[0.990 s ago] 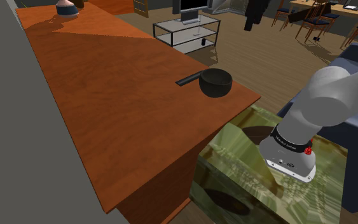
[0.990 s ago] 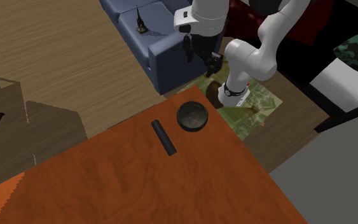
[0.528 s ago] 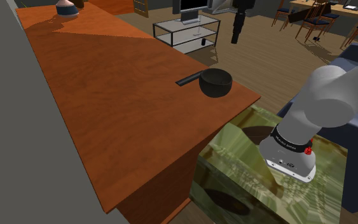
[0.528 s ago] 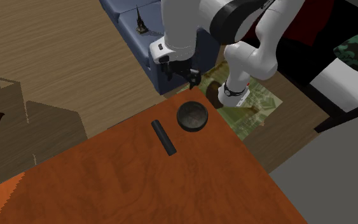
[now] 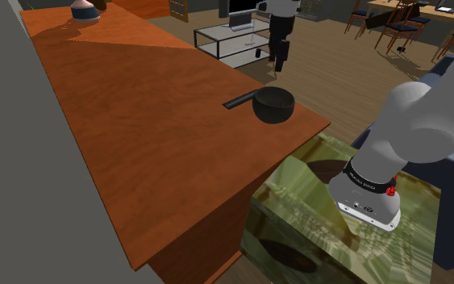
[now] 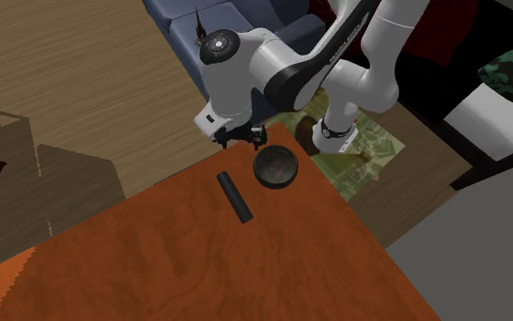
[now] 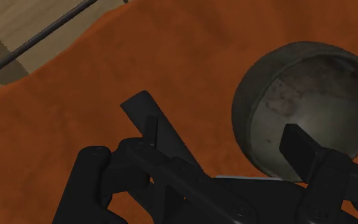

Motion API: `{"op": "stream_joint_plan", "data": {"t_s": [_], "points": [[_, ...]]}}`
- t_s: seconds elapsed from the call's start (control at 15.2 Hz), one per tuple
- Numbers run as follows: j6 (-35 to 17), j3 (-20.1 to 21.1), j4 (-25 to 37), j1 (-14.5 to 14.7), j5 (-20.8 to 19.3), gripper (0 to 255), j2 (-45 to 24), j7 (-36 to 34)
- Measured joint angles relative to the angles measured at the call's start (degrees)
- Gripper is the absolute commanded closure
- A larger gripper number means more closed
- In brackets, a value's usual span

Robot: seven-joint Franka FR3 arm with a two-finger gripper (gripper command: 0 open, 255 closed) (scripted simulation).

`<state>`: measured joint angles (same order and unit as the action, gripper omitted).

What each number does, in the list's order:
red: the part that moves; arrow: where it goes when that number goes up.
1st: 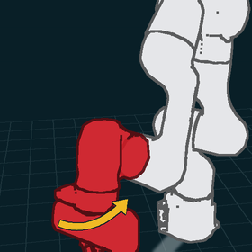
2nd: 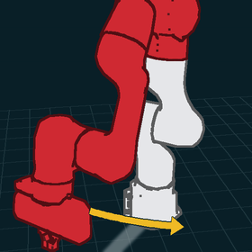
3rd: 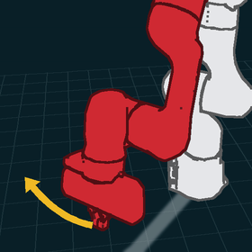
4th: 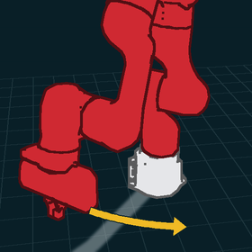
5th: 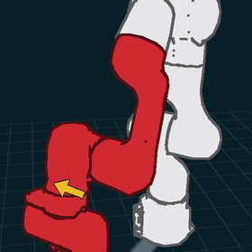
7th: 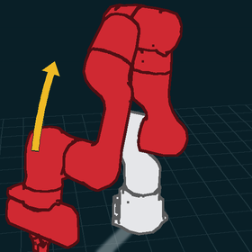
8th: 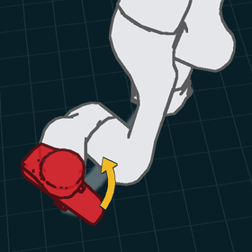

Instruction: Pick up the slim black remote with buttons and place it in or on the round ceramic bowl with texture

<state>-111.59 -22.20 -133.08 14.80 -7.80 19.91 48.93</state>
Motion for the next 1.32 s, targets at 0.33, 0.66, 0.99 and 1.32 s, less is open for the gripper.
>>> {"op": "stream_joint_plan", "data": {"t_s": [0.33,0.66,0.99,1.32], "points": [[-6.3,-2.7,3.5,3.8,3.9,0,-11.1,15.0],[-11.3,-3.1,7.5,5.5,9.0,0,-21.9,30.6],[-14.5,-2.3,7.2,5.9,10.8,0,-25.3,34.1],[-17.4,-2.1,5.9,5.7,11.9,0,-27.2,35.0]]}}
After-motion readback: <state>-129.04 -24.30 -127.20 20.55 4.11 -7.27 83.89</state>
